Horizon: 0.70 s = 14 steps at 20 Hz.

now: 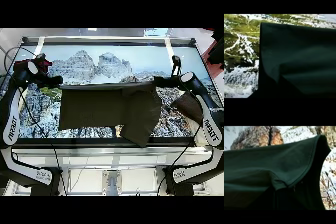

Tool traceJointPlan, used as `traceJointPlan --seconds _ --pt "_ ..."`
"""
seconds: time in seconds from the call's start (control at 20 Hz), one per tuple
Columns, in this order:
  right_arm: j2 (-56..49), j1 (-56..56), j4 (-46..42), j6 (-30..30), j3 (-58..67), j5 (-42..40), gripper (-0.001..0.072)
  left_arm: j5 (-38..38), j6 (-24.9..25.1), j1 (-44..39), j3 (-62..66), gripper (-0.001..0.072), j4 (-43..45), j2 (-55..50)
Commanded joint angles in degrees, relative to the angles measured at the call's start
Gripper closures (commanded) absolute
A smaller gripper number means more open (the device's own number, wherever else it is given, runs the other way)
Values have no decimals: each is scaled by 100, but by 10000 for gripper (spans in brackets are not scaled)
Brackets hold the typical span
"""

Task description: Fold the shirts.

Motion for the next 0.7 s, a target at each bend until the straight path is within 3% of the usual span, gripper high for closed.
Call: traceJointPlan --seconds 0.0,0.55,0.6,0.65 --pt "-50 31 -17 0 -422 22 689 70 22 -7 -396 696 -11 -28" --pt "-55 24 -9 142 -743 188 677 79 17 -7 -442 682 -63 -247" --pt "-52 17 -7 236 -741 278 637 35 22 -7 -439 523 -61 -247" --pt "-48 7 -11 330 -739 387 529 -15 22 -7 -435 134 -55 -245"
